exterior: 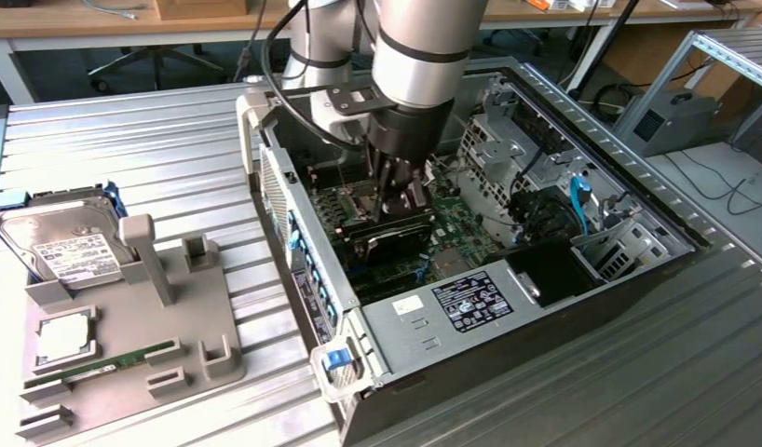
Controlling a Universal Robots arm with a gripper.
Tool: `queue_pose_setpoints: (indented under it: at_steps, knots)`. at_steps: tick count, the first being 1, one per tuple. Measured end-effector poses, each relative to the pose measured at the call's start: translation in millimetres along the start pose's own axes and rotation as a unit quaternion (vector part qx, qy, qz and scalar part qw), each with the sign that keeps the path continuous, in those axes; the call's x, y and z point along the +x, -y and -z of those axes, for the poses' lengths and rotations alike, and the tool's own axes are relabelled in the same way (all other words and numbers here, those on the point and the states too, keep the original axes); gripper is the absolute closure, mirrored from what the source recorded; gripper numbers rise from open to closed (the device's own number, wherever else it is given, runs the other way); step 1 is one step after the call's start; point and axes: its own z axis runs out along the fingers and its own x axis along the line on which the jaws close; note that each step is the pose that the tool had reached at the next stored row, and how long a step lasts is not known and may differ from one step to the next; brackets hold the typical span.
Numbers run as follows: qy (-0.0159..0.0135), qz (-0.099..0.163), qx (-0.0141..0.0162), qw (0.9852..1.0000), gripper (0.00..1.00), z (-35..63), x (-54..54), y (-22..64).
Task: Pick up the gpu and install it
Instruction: 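Press down on the gpu until it lock into place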
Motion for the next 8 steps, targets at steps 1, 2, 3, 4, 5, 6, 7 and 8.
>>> queue_pose_setpoints:
  at_steps: [1, 2, 3, 4, 5, 6, 7, 8]
  knots:
    - [0.0000, 0.000, 0.0000, 1.0000, 0.89, 2.7, -0.1, 0.1]
    - [-0.0001, 0.000, 0.0000, 1.0000, 0.89, 5.7, -0.2, 0.1]
    - [0.0000, 0.000, 0.0000, 1.0000, 0.89, 8.7, -0.3, 0.2]
    - [-0.0001, 0.000, -0.0001, 1.0000, 0.89, 12.2, -0.4, 0.3]
    - [0.0000, 0.000, 0.0000, 1.0000, 0.89, 13.8, -0.4, 0.3]
    - [0.0000, 0.000, 0.0000, 1.0000, 0.89, 15.5, -0.5, 0.3]
    - [0.0001, 0.000, 0.0000, 1.0000, 0.89, 15.4, -0.5, 0.4]
    - [0.0000, 0.000, 0.0000, 1.0000, 0.89, 15.5, -0.5, 0.3]
